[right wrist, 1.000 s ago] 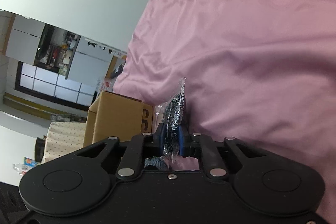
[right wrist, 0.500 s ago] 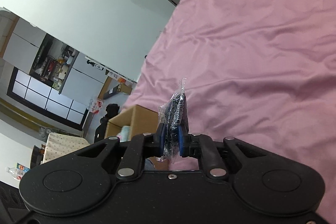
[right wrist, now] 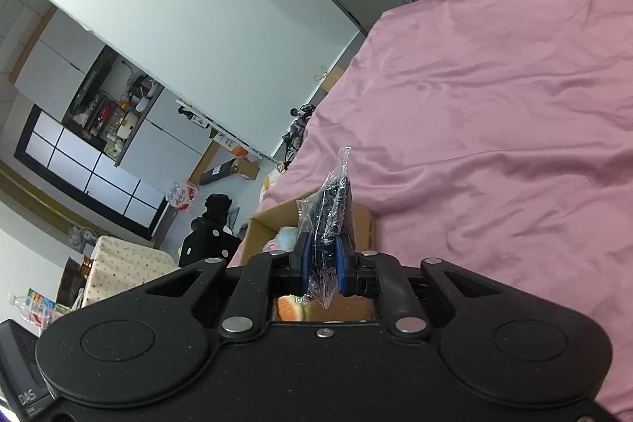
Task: Organize soft objects
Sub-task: 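Carry the bunny into the box with the left gripper while the right gripper carries the bag there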
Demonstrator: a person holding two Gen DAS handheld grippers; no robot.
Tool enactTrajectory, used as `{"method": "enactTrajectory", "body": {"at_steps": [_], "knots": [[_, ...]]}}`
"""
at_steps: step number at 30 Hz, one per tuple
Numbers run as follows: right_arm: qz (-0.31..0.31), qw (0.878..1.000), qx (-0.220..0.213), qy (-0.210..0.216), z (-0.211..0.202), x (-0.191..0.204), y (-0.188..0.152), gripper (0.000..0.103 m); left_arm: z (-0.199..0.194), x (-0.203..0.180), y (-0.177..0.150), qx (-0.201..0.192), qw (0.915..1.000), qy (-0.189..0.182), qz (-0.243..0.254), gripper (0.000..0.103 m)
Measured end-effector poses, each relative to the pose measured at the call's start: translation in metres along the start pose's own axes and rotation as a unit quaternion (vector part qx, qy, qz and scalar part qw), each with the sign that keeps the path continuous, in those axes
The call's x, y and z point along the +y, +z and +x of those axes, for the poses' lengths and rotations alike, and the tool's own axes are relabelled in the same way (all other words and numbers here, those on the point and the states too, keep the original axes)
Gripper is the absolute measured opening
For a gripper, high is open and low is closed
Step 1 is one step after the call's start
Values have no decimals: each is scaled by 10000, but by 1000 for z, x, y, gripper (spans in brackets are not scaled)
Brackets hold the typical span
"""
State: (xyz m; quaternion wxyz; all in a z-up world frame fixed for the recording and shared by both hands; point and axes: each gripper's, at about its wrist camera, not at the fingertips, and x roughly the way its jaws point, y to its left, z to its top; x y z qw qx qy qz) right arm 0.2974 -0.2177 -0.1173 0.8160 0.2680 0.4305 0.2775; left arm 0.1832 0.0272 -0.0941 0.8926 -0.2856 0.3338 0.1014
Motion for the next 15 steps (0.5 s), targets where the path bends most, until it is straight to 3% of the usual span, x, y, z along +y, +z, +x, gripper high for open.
{"method": "enactTrajectory", "body": {"at_steps": [15], "knots": [[-441, 9986, 238, -166, 40, 62, -14, 13, 5, 54, 18, 283, 9985, -160, -437, 18]]}}
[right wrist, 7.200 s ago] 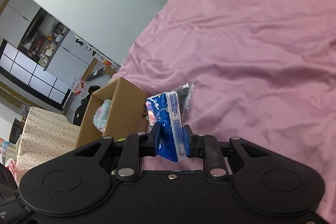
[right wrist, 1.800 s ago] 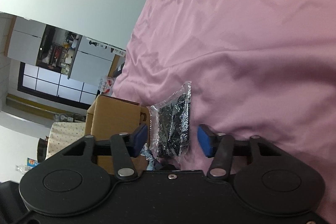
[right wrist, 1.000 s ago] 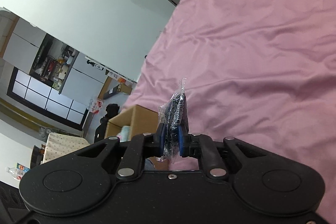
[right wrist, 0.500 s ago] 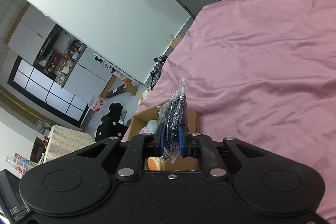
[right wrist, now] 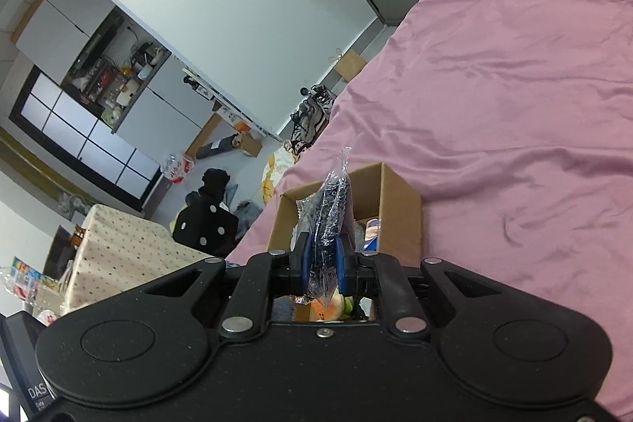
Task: Organize soft objects
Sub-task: 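Carry the bunny into the box with the left gripper while the right gripper carries the bag there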
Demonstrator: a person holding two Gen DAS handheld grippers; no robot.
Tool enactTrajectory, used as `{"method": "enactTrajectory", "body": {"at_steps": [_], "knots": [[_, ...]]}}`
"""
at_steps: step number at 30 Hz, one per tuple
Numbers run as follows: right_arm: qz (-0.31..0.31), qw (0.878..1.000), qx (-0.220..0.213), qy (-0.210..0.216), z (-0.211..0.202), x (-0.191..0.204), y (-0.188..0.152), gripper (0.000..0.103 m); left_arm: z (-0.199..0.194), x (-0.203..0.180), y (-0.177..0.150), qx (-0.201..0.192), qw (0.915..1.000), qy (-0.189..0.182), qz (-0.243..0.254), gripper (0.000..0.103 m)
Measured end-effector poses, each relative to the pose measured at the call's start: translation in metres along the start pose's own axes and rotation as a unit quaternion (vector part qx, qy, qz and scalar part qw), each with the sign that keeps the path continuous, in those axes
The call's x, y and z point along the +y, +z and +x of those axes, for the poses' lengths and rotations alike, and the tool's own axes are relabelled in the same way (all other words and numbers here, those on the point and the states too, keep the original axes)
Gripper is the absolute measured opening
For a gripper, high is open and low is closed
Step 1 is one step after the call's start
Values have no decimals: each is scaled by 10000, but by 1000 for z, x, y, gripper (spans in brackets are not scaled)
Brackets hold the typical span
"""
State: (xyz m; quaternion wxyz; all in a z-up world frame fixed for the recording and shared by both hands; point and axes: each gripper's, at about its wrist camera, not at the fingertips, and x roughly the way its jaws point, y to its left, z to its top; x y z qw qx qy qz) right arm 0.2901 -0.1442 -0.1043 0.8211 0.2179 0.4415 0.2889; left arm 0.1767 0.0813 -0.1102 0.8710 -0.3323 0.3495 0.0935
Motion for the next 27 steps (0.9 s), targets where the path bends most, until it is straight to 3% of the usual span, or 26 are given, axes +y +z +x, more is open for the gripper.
{"method": "enactTrajectory", "body": {"at_steps": [6, 14, 20, 21, 23, 27], "knots": [[-88, 9997, 132, -206, 13, 7, -8, 13, 10, 14, 1, 204, 9995, 146, -213, 22], [-398, 9973, 283, -553, 25, 22, -16, 13, 1, 31, 13, 105, 9984, 239, -506, 28], [-648, 9944, 424, -720, 30, 38, -18, 14, -12, 25, 21, -73, 9988, 254, -414, 44], [-700, 9932, 463, -810, 31, 41, -19, 20, -15, 23, 22, -88, 9990, 255, -365, 46], [-842, 9893, 526, -1065, 34, 47, -22, 20, -20, 20, 24, -85, 9992, 275, -290, 48], [-747, 9916, 506, -931, 28, 50, -23, 32, -34, 18, 25, -181, 9990, 389, -130, 64]]}}
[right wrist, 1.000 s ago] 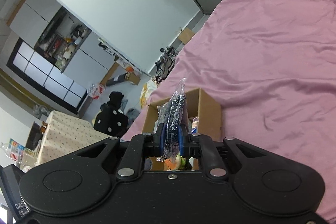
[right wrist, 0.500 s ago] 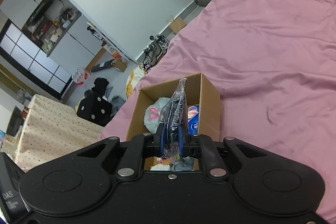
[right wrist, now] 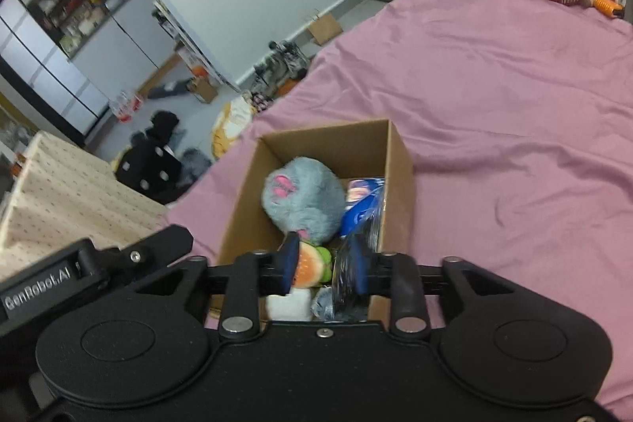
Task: Organize soft objects
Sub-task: 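Carry the bunny into the box with the left gripper while the right gripper carries the bag there, then open both grippers over the box and pull them back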
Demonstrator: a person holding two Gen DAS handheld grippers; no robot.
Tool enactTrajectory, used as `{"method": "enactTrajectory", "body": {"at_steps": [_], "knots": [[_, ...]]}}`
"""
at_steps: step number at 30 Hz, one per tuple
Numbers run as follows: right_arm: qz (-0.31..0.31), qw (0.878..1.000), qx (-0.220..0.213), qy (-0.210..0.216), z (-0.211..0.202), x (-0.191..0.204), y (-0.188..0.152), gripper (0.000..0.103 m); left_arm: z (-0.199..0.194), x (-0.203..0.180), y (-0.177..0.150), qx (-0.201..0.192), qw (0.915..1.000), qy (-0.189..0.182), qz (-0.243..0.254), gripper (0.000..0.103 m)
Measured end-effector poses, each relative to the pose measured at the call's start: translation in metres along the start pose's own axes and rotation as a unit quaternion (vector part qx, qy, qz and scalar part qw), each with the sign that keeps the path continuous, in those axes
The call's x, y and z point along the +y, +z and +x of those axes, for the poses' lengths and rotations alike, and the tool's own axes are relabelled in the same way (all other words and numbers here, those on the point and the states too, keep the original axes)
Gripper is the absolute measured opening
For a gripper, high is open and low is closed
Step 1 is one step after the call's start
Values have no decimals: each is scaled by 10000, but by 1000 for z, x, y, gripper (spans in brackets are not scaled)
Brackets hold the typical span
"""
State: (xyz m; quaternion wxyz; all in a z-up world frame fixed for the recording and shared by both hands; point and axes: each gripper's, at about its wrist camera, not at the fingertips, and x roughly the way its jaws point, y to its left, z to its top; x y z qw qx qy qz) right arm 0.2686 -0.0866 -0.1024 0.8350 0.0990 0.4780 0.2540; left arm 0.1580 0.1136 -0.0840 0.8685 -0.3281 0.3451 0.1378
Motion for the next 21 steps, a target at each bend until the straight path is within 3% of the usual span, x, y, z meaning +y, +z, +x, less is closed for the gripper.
{"method": "enactTrajectory", "body": {"at_steps": [7, 9, 13, 21], "knots": [[51, 9997, -189, 154, -24, 7, -3, 38, -29, -3, 1, -151, 9993, 288, 192, 83], [57, 9995, -267, 176, -33, 8, -5, 47, -37, -8, -1, -157, 9986, 404, 311, 84], [27, 9991, -362, 220, -52, 9, -10, 53, -51, -14, -4, -138, 9974, 509, 489, 85], [-136, 9967, -769, 226, -97, 13, -19, 83, -87, -29, -16, -236, 9953, 526, 776, 85]]}}
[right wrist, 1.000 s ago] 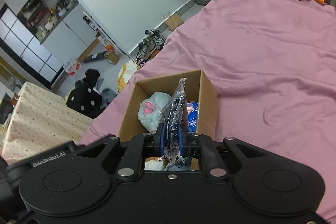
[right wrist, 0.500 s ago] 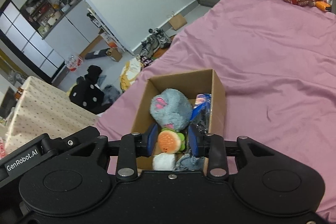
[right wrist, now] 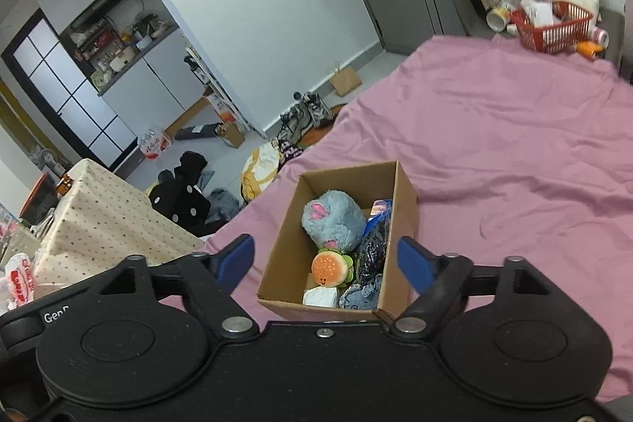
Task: Organize soft objects
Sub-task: 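Open both grippers over the box and pull them back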
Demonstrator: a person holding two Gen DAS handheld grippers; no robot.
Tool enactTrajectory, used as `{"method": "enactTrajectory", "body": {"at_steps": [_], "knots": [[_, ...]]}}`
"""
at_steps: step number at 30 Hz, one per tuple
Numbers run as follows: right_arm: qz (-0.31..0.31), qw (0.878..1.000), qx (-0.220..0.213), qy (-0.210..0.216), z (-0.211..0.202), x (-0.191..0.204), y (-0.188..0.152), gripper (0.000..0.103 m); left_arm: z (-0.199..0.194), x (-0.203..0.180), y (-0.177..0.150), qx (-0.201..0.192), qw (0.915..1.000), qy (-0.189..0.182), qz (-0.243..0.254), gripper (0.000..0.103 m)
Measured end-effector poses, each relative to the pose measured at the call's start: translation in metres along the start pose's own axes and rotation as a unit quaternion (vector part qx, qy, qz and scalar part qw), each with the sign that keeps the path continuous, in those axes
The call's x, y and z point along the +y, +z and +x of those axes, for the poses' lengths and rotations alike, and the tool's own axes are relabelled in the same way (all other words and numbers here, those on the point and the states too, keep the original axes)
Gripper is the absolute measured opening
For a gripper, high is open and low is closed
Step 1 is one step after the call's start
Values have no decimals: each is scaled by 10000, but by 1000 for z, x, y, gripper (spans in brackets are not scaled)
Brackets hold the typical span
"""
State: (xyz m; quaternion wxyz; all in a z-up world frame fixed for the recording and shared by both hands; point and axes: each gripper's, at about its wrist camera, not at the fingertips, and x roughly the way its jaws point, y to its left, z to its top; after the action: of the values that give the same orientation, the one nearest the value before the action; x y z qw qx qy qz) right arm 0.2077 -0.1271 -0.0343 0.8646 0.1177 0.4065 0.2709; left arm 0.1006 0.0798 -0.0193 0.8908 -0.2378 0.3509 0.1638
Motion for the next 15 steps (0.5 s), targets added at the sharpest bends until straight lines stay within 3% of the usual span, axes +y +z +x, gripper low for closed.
{"method": "enactTrajectory", "body": {"at_steps": [3, 7, 8, 10, 15], "knots": [[-32, 9999, -102, -25, -14, 2, -2, 96, -14, -3, -4, -22, 9999, 2, 135, 85], [-91, 9997, -205, -52, -30, 2, -9, 102, -32, -5, -10, -50, 9996, 68, 266, 85], [-90, 9997, -228, -80, -34, 2, -10, 103, -37, -5, -12, -80, 9995, 92, 299, 85], [-75, 9996, -276, -71, -41, 0, -14, 103, -45, -3, -14, -122, 9991, 133, 382, 96], [-36, 9993, -373, -29, -60, -4, -22, 103, -66, 1, -20, -260, 9980, 224, 536, 100]]}}
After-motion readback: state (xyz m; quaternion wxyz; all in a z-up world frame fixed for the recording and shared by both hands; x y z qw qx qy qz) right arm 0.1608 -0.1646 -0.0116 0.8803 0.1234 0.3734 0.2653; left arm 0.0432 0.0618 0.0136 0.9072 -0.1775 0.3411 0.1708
